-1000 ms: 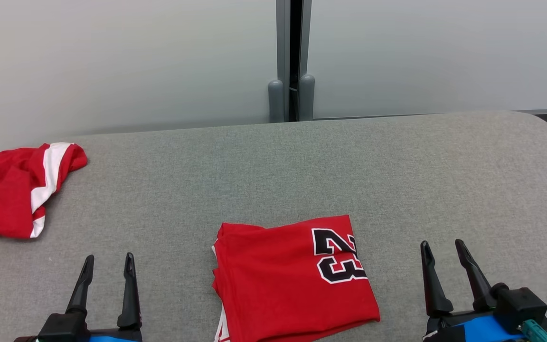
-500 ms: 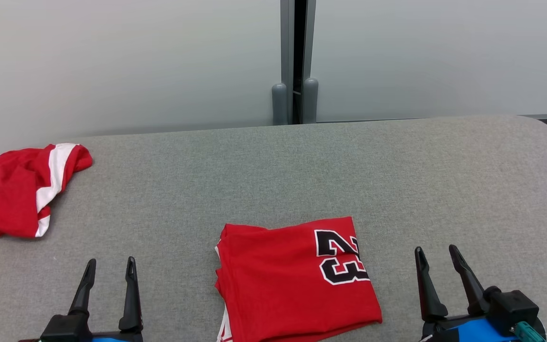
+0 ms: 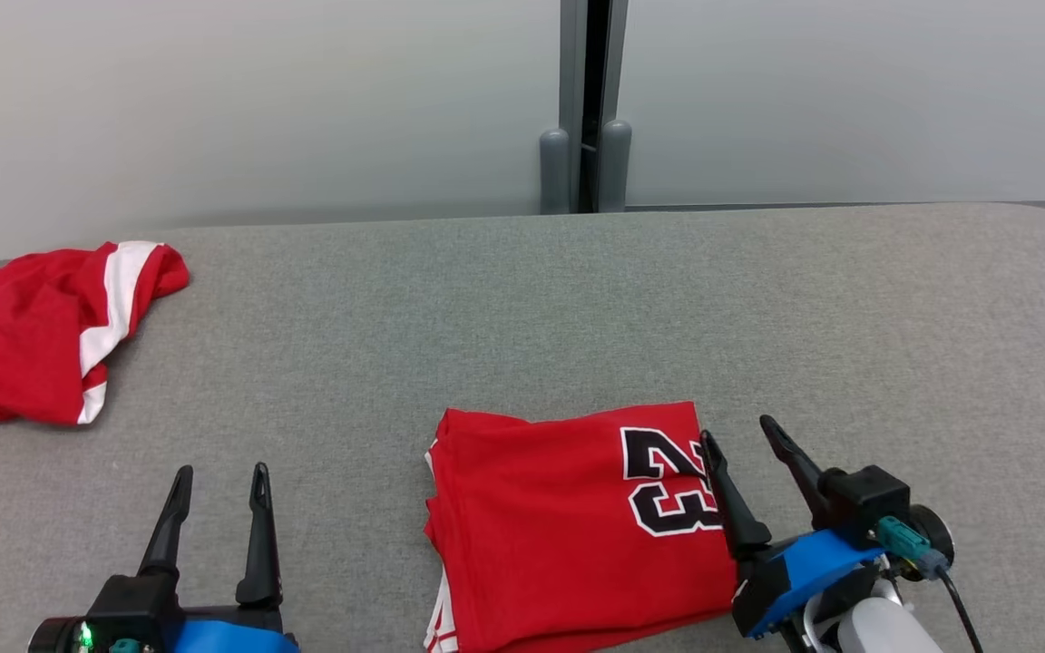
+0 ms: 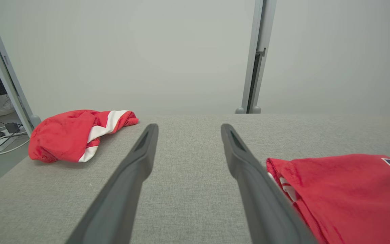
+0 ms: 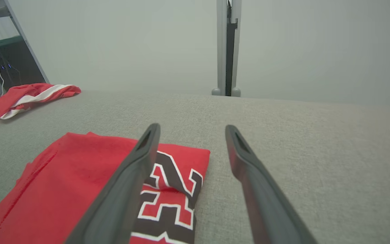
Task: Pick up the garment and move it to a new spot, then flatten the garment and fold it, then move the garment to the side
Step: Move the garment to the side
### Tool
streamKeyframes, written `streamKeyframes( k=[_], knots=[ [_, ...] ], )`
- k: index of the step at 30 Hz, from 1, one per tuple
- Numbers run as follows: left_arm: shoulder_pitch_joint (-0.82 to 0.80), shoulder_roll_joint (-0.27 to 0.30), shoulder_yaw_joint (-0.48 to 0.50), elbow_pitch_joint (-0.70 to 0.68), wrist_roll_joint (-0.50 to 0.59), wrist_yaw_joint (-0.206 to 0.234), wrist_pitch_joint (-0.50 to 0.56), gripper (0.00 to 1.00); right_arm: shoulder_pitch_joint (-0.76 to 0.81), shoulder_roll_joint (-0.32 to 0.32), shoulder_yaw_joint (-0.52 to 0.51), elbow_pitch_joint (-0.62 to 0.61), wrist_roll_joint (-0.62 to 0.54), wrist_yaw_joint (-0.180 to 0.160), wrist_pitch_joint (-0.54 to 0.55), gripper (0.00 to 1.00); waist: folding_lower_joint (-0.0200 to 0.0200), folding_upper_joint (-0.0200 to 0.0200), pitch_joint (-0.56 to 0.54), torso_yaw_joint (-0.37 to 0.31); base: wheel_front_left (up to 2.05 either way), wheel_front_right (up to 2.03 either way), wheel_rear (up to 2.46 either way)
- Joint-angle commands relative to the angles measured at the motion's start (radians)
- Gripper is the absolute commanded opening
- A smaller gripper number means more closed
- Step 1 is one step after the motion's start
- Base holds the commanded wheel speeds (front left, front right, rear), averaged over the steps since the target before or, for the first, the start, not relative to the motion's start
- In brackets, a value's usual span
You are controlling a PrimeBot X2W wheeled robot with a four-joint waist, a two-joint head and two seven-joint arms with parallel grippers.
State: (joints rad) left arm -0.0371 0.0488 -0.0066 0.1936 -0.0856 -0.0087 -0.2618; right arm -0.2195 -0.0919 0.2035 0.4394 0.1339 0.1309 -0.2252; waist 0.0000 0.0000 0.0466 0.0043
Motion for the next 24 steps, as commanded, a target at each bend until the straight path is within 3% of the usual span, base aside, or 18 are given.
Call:
streamKeyframes(
  k=[1,10,17,18,19,20,21,24],
  knots=[
    [-0.016,0.004,-0.002,-0.001,-0.002,0.0,-0.004,1.0,-0.02,-0.005,0.007,0.024,0.003,0.0,0.01,1.0,0.0,0.0,0.015,0.013,0.0,0.0,0.0],
    [-0.053,0.003,-0.015,-0.007,-0.014,0.011,-0.004,1.0,-0.107,-0.02,0.05,0.254,0.026,0.0,0.041,1.0,0.0,0.0,0.076,0.055,0.0,0.0,0.0],
    [-0.067,0.003,-0.02,-0.009,-0.02,0.016,-0.004,1.0,-0.117,-0.015,0.108,0.353,0.064,0.0,0.063,1.0,0.0,0.0,0.1,0.063,0.0,0.0,0.0],
    [-0.068,0.003,-0.021,-0.01,-0.021,0.017,-0.004,1.0,-0.118,-0.014,0.117,0.363,0.075,0.0,0.067,0.96,0.0,0.0,0.102,0.063,0.0,0.0,0.0],
    [-0.069,0.003,-0.021,-0.01,-0.021,0.019,-0.004,1.0,-0.121,-0.013,0.127,0.372,0.083,0.0,0.071,0.42,0.0,0.0,0.104,0.062,0.0,0.0,0.0],
    [-0.07,0.003,-0.022,-0.009,-0.023,0.02,-0.004,1.0,-0.125,-0.013,0.137,0.377,0.092,0.0,0.07,0.16,0.0,0.0,0.106,0.062,0.0,0.0,0.0],
    [-0.073,0.003,-0.022,-0.008,-0.024,0.021,-0.004,1.0,-0.13,-0.015,0.143,0.38,0.102,0.0,0.063,0.0,0.0,0.0,0.108,0.061,0.0,0.0,0.0],
    [-0.083,0.003,-0.023,-0.008,-0.027,0.022,-0.004,1.0,-0.155,-0.029,0.151,0.382,0.12,-0.001,0.045,0.0,0.0,0.0,0.115,0.057,0.0,0.0,0.0]
  ],
)
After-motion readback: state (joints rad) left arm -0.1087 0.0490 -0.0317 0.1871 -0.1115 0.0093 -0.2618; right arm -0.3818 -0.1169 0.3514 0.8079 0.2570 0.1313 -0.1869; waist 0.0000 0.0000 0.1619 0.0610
